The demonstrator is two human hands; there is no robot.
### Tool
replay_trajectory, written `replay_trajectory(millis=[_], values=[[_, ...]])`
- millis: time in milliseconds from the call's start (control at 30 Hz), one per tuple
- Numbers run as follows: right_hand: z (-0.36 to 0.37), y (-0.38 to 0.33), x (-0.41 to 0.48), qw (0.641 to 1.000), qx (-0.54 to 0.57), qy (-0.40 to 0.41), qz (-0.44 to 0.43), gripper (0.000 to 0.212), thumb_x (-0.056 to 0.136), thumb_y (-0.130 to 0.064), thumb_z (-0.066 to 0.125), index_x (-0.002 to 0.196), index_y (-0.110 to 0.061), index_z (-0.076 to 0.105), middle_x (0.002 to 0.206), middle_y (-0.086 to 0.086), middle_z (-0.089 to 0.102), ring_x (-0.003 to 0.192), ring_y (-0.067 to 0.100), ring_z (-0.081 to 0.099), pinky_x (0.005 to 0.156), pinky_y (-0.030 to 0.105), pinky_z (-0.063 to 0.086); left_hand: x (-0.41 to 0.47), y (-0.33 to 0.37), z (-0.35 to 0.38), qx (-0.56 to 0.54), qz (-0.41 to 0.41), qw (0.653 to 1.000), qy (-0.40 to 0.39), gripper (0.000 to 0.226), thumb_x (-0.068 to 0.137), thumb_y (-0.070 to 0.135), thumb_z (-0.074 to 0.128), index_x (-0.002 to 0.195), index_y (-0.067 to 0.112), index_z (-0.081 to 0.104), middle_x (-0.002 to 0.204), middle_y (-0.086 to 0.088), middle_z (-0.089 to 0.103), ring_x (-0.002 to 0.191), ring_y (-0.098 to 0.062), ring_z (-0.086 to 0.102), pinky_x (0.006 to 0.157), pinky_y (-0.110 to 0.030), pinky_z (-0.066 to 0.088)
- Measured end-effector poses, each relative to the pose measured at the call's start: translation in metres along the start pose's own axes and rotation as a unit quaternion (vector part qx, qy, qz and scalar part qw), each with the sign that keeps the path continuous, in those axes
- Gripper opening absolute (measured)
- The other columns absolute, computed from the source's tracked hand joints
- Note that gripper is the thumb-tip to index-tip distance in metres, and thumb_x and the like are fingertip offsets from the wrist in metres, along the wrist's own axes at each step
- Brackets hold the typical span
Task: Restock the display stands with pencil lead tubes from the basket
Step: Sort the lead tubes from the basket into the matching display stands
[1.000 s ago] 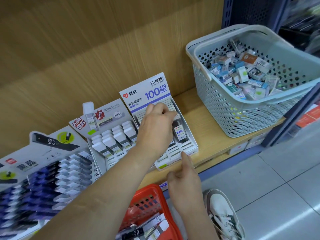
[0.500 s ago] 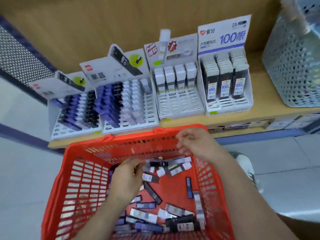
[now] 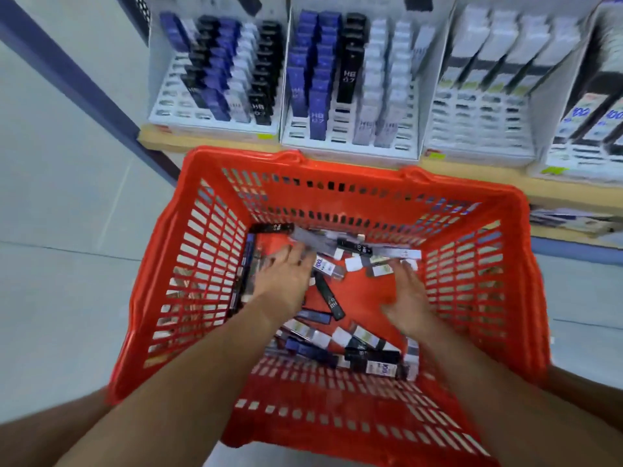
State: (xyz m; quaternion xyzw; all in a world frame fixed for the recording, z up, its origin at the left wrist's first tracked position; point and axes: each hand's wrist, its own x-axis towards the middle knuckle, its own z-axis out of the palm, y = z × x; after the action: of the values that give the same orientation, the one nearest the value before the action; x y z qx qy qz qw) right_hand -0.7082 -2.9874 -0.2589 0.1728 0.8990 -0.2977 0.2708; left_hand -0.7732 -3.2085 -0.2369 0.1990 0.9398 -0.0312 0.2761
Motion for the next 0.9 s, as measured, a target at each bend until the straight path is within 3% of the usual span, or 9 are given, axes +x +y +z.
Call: replay_trajectory(millis=[133, 233, 367, 500, 600, 700, 800, 867, 900], values=[[-0.009, -0.005, 0.032, 0.992, -0.103, -0.025, -0.062, 0.092, 0.077, 0.001, 0.062, 0.155, -0.023, 0.019, 0.158, 0.007, 0.016, 0.145, 0.033, 0.021, 0.113, 0.038, 0.034, 0.024, 0.005, 0.009, 0.131, 0.065, 0.989, -0.007, 0.090, 0.075, 0.005, 0.070, 0.146, 0.019, 0.017, 0.154, -0.010, 0.012, 0.141, -0.032, 0.014, 0.115, -0.053, 0.017], [-0.010, -0.012, 0.048, 0.976, -0.207, 0.015, -0.064, 0.090, 0.078, 0.003, 0.057, 0.153, -0.028, 0.019, 0.148, 0.008, 0.023, 0.138, 0.033, 0.026, 0.105, 0.044, 0.043, 0.026, -0.006, 0.017, 0.131, 0.062, 0.989, 0.032, 0.075, 0.083, 0.008, 0.061, 0.143, 0.020, 0.019, 0.143, -0.008, 0.029, 0.132, -0.029, 0.027, 0.109, -0.052, 0.024], [-0.004, -0.009, 0.052, 0.974, -0.228, 0.007, 0.010, 0.073, 0.083, 0.003, 0.058, 0.146, -0.016, 0.027, 0.148, 0.019, 0.025, 0.125, 0.038, 0.044, 0.102, 0.042, 0.044, 0.021, -0.014, 0.021, 0.084, 0.036, 0.995, 0.035, 0.065, 0.084, 0.000, 0.053, 0.140, 0.015, 0.023, 0.139, -0.009, 0.030, 0.128, -0.029, 0.031, 0.105, -0.047, 0.033], [-0.002, 0.001, 0.042, 0.973, -0.232, -0.005, 0.006, 0.046, 0.091, -0.020, 0.065, 0.129, -0.011, 0.040, 0.127, 0.014, 0.041, 0.108, 0.031, 0.056, 0.088, 0.038, 0.050, 0.020, -0.011, 0.019, 0.064, 0.013, 0.998, -0.007, 0.081, 0.074, -0.007, 0.064, 0.139, 0.012, 0.021, 0.144, -0.012, 0.023, 0.122, -0.032, 0.043, 0.089, -0.043, 0.047], [0.000, 0.000, 0.029, 0.971, -0.239, -0.016, 0.004, 0.044, 0.093, -0.034, 0.060, 0.126, -0.011, 0.041, 0.122, 0.010, 0.042, 0.103, 0.027, 0.059, 0.079, 0.036, 0.051, 0.017, -0.007, 0.023, 0.098, 0.021, 0.995, 0.023, 0.075, 0.081, -0.001, 0.057, 0.143, 0.011, 0.017, 0.143, -0.014, 0.032, 0.117, -0.033, 0.050, 0.094, -0.044, 0.042], [0.005, -0.005, 0.026, 0.965, -0.260, -0.027, -0.031, 0.033, 0.099, -0.039, 0.049, 0.116, -0.012, 0.055, 0.115, 0.007, 0.059, 0.099, 0.023, 0.062, 0.072, 0.031, 0.050, 0.012, -0.007, 0.027, 0.102, 0.017, 0.992, 0.070, 0.057, 0.091, 0.011, 0.046, 0.144, 0.013, 0.024, 0.142, -0.014, 0.041, 0.123, -0.033, 0.049, 0.100, -0.046, 0.036], [0.013, -0.005, 0.024, 0.969, -0.243, -0.034, -0.031, 0.029, 0.098, -0.035, 0.053, 0.117, -0.013, 0.059, 0.116, 0.007, 0.064, 0.105, 0.025, 0.062, 0.081, 0.032, 0.050, 0.010, -0.011, 0.019, 0.094, 0.035, 0.988, 0.117, 0.048, 0.079, 0.020, 0.068, 0.123, 0.015, 0.050, 0.109, -0.011, 0.065, 0.096, -0.031, 0.063, 0.083, -0.044, 0.048], [0.017, -0.006, 0.019, 0.978, -0.208, -0.012, -0.020, 0.028, 0.097, -0.034, 0.055, 0.114, -0.012, 0.058, 0.113, 0.007, 0.066, 0.105, 0.026, 0.062, 0.079, 0.031, 0.047, 0.007, -0.014, 0.011, 0.062, 0.036, 0.982, 0.178, 0.041, 0.070, 0.016, 0.077, 0.106, 0.012, 0.057, 0.083, -0.009, 0.066, 0.076, -0.030, 0.065, 0.067, -0.041, 0.053], [0.019, -0.007, 0.016, 0.981, -0.194, 0.005, -0.009, 0.024, 0.098, -0.033, 0.053, 0.111, -0.013, 0.059, 0.109, 0.007, 0.067, 0.102, 0.026, 0.063, 0.079, 0.031, 0.045, 0.005, -0.016, 0.005, 0.023, 0.029, 0.981, 0.192, 0.035, 0.074, 0.017, 0.074, 0.105, 0.011, 0.058, 0.079, -0.010, 0.065, 0.072, -0.031, 0.065, 0.062, -0.040, 0.052]])
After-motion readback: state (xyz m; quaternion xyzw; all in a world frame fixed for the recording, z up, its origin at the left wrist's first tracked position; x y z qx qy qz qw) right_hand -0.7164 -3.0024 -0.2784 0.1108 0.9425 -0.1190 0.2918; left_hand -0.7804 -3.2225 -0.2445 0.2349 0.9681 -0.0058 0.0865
